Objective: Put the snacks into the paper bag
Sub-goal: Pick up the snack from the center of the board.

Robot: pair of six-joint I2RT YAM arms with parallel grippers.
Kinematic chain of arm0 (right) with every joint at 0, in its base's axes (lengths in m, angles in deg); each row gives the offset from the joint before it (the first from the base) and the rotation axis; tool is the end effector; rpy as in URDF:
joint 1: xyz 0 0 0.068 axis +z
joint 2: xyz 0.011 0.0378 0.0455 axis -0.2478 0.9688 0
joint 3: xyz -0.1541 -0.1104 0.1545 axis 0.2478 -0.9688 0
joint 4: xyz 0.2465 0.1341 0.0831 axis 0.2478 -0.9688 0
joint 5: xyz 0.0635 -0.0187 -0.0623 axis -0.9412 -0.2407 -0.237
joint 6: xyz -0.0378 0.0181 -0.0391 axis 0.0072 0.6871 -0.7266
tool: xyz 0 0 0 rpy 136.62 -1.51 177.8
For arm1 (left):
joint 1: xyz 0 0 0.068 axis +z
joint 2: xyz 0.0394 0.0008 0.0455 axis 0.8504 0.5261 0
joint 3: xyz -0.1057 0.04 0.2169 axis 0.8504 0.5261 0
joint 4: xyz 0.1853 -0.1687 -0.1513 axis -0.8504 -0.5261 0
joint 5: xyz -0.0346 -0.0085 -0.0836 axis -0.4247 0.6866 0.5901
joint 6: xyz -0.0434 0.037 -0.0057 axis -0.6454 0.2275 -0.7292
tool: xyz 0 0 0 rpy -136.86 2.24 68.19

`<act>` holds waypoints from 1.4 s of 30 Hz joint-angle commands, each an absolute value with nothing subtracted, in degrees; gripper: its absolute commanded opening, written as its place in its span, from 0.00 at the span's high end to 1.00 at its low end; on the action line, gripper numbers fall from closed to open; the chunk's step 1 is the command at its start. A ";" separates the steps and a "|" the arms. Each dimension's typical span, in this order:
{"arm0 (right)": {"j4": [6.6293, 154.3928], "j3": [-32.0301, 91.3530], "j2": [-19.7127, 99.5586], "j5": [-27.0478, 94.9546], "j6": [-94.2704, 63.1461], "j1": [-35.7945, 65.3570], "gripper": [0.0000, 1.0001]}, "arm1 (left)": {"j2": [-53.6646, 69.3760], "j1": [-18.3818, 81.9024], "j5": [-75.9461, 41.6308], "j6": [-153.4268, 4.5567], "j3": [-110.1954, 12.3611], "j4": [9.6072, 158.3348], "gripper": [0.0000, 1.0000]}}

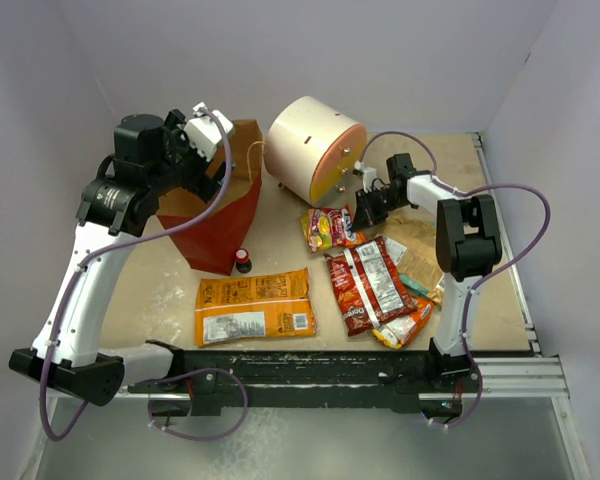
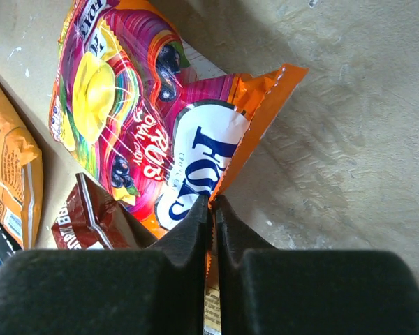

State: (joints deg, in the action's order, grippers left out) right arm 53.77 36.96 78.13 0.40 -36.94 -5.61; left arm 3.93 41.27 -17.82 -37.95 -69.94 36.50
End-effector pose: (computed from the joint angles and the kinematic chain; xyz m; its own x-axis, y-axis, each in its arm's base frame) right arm 0.4315 0.0934 0.1079 -0.7562 -0.3077 -0.5774 -0.6127 0.6427 0.4600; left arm 0.2722 -0.0888 0.4488 -0.1773 0.4907 -0.8531 0.5293 0.7783 0.3377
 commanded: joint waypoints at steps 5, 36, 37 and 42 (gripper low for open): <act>51.96 39.50 70.26 -3.07 -39.77 -5.21 1.00 | 0.43 41.31 -10.33 -36.42 -69.29 39.15 0.01; 44.83 34.72 43.45 -13.81 -56.75 -5.12 1.00 | 9.17 29.33 18.58 -33.36 -68.20 42.09 0.02; 44.59 34.90 42.05 -13.86 -56.76 -5.12 1.00 | 9.86 29.22 18.95 -33.75 -68.50 42.71 0.02; 42.97 35.26 36.76 -14.92 -56.52 -5.01 1.00 | 13.28 28.29 21.28 -35.91 -70.61 44.71 0.02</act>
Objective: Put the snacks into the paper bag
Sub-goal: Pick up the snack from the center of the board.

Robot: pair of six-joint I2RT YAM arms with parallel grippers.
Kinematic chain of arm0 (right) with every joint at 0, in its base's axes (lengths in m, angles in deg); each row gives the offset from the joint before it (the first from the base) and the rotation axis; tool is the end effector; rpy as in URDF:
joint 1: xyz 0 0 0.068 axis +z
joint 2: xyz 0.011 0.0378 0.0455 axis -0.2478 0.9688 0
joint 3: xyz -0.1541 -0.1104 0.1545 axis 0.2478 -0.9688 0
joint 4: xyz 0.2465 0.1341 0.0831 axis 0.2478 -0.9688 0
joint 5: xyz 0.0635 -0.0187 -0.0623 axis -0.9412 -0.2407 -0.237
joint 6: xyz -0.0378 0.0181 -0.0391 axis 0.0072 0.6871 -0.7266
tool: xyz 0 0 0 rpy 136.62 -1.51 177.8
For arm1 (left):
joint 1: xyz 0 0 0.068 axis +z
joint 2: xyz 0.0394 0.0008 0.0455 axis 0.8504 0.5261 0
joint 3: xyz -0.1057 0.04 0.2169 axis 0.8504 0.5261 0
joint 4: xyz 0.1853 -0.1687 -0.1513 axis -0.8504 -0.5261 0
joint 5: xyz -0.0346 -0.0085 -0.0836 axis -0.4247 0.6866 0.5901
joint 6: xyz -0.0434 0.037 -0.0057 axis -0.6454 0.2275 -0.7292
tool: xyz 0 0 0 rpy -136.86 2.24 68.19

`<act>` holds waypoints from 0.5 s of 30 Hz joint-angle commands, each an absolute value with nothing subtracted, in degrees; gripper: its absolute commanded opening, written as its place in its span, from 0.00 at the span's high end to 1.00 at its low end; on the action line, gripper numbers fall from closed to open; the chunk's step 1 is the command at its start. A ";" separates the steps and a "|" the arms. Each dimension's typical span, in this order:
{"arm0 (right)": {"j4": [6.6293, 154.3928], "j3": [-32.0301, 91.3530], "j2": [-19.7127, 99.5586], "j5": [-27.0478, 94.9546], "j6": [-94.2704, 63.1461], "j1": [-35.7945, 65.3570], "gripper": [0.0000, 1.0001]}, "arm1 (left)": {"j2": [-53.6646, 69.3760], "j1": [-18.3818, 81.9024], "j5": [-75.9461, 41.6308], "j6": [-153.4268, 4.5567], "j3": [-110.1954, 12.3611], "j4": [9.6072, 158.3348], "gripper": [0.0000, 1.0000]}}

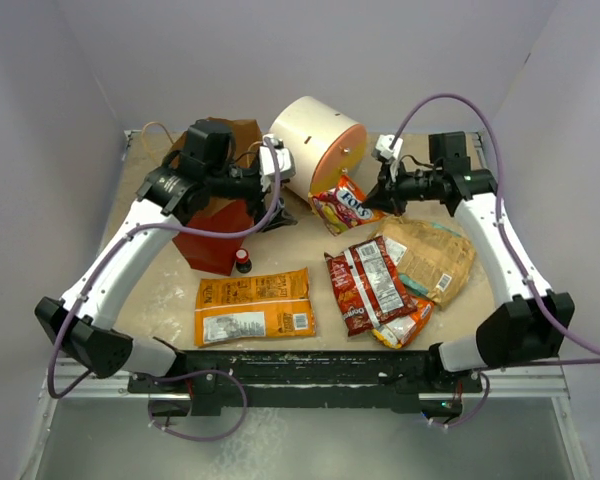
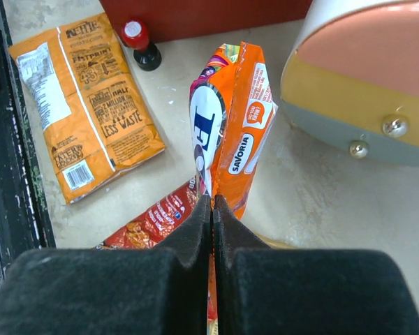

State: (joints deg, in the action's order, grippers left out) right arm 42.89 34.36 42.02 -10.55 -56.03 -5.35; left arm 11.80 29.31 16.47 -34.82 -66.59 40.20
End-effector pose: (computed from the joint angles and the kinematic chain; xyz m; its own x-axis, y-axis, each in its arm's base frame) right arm 0.3382 0.0861 0.3276 -0.1610 -0.3698 -0.9151 -0.9289 0.3701 0.0138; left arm 0.2742 -0.1826 0.3999 0.0045 0.3975 -0.9176 0.9722 0.2131 0.0971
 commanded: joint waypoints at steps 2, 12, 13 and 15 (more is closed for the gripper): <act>42.41 35.25 34.70 -15.53 -56.17 -4.95 1.00 | 14.77 27.68 21.84 -36.65 -72.12 45.18 0.02; 41.94 34.96 28.08 -18.61 -53.41 -2.99 1.00 | 21.43 21.73 27.51 -38.52 -77.69 47.97 0.00; 41.76 34.96 27.88 -18.61 -53.39 -2.60 1.00 | 21.88 21.17 27.54 -39.19 -78.09 48.69 0.00; 41.73 34.73 27.60 -18.85 -53.24 -2.12 1.00 | 22.87 20.47 27.85 -41.05 -78.66 50.13 0.01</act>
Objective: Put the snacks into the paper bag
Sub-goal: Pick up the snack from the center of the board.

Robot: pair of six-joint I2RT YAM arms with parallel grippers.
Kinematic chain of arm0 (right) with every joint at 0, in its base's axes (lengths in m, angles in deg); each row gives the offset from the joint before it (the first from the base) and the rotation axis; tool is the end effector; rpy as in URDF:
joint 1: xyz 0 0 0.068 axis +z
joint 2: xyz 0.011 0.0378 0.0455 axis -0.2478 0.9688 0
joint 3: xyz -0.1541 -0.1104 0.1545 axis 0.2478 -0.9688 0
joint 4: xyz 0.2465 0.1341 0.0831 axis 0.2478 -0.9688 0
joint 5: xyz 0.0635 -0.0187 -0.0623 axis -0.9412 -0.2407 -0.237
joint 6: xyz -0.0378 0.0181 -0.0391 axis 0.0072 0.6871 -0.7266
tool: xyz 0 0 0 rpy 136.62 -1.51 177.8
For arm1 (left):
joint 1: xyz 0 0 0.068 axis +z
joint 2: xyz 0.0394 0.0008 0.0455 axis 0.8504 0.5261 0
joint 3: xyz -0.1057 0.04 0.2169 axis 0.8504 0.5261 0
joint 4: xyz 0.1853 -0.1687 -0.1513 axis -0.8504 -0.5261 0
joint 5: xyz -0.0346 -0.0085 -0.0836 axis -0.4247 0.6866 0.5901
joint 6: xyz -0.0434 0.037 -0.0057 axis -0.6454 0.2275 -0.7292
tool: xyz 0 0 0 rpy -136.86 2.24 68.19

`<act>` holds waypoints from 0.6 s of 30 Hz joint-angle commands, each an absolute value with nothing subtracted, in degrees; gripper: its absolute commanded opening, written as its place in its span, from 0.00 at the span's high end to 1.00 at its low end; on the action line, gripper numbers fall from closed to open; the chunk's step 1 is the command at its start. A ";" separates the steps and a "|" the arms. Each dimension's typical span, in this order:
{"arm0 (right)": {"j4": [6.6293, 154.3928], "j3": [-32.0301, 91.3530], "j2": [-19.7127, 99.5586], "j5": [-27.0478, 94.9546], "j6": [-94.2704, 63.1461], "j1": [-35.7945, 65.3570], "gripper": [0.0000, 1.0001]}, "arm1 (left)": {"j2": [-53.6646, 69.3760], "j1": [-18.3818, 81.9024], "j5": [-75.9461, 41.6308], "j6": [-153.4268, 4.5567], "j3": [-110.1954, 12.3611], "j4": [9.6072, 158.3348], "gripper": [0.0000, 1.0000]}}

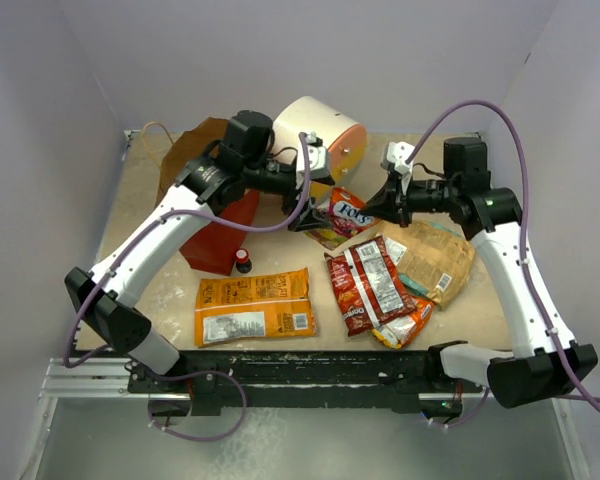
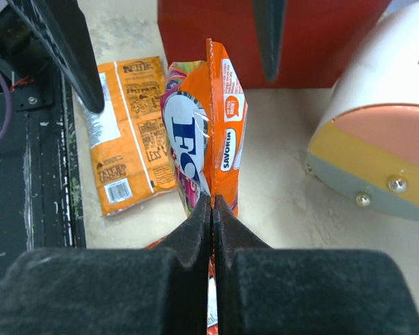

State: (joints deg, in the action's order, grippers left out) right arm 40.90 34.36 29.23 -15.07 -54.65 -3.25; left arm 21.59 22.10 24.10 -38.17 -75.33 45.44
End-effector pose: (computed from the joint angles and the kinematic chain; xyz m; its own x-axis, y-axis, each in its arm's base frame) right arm 0.2761 0.0888 0.3931 0.0165 -0.2958 -0.9551 -0.9522 0.2867 -0.1052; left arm 0.2809 -0.2435 0.4075 0.0557 0.2952 -0.9538 0.9983 0.0010 0.0586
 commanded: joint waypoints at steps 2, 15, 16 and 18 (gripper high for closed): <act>41.89 34.36 27.42 -19.28 -53.00 -1.81 1.00 | 23.85 19.81 28.14 -42.56 -79.03 50.68 0.03; 46.47 29.91 25.53 -20.19 -50.45 -1.51 1.00 | 24.10 19.35 28.54 -47.74 -72.81 53.09 0.48; 46.79 29.75 25.43 -20.21 -50.18 -1.51 1.00 | 24.15 19.34 28.67 -47.72 -72.55 53.05 0.51; 47.07 29.70 25.38 -20.28 -49.92 -1.51 1.00 | 24.35 19.33 29.11 -47.64 -72.21 53.04 0.60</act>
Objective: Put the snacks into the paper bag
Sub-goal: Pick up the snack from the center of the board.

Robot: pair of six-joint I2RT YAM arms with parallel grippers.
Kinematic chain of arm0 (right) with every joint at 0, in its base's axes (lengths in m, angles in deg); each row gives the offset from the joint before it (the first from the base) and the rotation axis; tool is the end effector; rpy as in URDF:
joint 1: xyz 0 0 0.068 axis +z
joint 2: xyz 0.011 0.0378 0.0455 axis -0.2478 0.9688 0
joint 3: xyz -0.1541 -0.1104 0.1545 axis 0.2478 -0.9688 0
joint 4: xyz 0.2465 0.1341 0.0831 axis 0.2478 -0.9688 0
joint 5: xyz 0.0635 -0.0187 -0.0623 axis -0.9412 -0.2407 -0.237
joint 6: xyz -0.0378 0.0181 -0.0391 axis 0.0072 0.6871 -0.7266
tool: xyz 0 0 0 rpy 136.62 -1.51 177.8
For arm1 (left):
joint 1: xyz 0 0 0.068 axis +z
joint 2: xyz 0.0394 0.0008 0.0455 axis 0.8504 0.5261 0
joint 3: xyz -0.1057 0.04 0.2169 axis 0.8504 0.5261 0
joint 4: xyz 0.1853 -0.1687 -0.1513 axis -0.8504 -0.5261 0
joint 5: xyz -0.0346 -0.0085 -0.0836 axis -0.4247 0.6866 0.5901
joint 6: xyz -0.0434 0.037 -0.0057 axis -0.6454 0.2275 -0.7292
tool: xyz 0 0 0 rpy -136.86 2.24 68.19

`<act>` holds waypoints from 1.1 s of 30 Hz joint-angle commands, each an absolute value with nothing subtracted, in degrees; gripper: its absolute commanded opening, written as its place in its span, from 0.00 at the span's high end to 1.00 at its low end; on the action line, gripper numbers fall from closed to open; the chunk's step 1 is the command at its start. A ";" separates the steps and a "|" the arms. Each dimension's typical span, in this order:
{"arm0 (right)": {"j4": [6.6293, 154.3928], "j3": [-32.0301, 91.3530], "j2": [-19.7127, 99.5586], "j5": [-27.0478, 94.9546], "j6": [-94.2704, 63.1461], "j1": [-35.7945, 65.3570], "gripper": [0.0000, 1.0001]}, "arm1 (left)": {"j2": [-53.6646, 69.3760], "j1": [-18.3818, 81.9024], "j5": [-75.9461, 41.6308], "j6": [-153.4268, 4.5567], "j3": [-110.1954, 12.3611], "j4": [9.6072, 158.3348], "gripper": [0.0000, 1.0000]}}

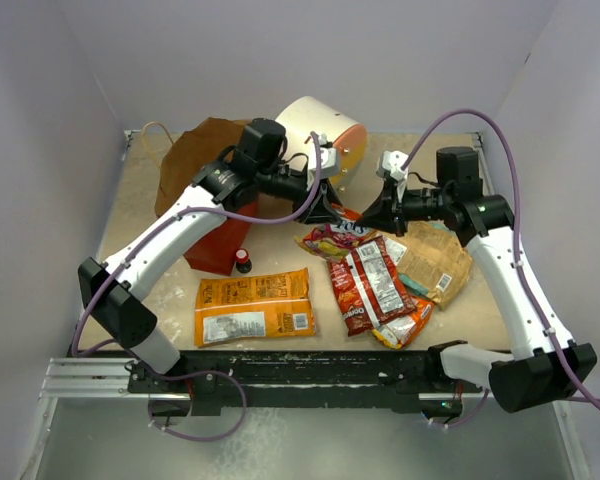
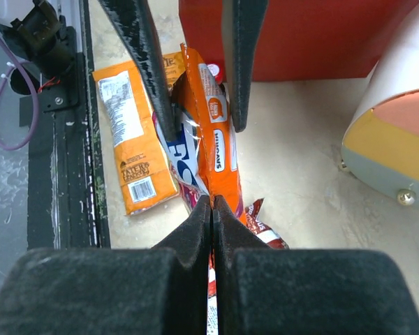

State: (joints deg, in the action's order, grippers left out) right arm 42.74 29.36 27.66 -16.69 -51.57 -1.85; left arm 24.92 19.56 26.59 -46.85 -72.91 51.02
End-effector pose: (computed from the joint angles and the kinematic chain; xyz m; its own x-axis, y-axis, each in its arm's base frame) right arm 0.2715 0.0956 0.3732 -0.0502 -0.2737 -0.9605 -0.9665 0.2558 -0.0225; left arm 0.2858 -0.2700 0.3806 -0.0853 0.2860 -0.9544 0.9942 -0.0384 -0.1004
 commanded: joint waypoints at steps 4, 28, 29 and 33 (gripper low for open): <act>47.38 29.61 25.36 -20.31 -49.68 -1.51 1.00 | 24.86 19.32 29.85 -47.98 -72.13 53.42 0.80; 58.60 17.83 11.11 -2.99 -40.62 -8.12 0.23 | 13.61 22.67 17.74 -43.37 -77.86 45.73 1.00; 59.29 17.12 10.57 -2.97 -40.16 -9.11 0.22 | 13.07 24.03 18.20 -44.91 -78.65 46.04 1.00; 60.24 15.66 9.75 -1.94 -39.76 -11.23 0.21 | 10.42 31.69 21.51 -54.19 -81.70 49.47 1.00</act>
State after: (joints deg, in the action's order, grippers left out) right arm 56.22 16.57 10.65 -3.86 -42.08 -9.64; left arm 15.01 25.86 19.16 -46.19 -76.34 43.65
